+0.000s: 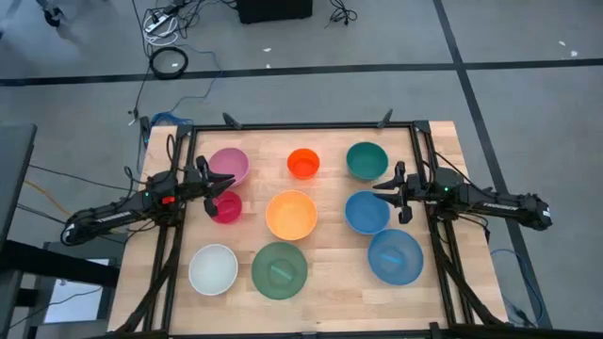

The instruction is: Nest bowls inside each other

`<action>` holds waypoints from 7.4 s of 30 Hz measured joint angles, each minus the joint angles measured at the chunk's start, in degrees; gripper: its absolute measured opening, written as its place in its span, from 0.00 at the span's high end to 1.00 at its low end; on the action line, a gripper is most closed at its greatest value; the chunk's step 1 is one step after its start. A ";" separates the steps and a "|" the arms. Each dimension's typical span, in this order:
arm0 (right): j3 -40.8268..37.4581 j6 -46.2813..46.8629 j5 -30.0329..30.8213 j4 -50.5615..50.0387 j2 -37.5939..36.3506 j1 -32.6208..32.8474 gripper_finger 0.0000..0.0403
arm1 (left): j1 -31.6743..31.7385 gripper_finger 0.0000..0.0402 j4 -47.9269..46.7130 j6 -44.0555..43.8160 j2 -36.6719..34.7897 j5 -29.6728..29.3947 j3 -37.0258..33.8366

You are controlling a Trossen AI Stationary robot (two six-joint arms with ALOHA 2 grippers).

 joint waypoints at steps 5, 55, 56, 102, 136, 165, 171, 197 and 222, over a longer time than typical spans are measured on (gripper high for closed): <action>0.00 -4.58 0.07 2.17 0.00 -0.02 0.75 | 0.01 0.82 0.01 -0.01 0.01 -0.01 -0.01; 2.12 17.02 0.22 21.84 0.25 0.22 0.72 | 0.00 0.81 12.81 -12.01 1.07 2.93 3.45; 2.30 16.84 0.24 21.77 0.39 0.22 0.70 | 0.01 0.80 9.65 -12.00 1.37 3.09 4.97; 48.43 20.00 9.95 -53.56 37.25 2.98 0.56 | -29.22 0.63 -33.29 -19.68 74.41 10.21 46.66; 48.46 26.03 18.71 -54.24 37.88 18.81 0.56 | -31.38 0.63 -25.18 -31.11 87.24 7.96 48.49; 48.46 25.36 20.42 -54.28 37.88 18.88 0.56 | -31.28 0.98 -14.07 -17.11 84.95 2.08 51.71; 48.46 24.98 20.42 -54.17 37.88 18.86 0.56 | -28.86 0.98 -15.00 -6.79 84.75 -1.50 58.43; 48.46 2.18 37.47 -24.68 30.66 21.00 0.56 | -18.21 0.98 -14.95 14.72 116.86 6.44 101.38; 48.50 -0.18 38.82 -22.70 29.35 26.88 0.56 | -18.81 0.98 -8.74 7.21 136.97 1.95 124.07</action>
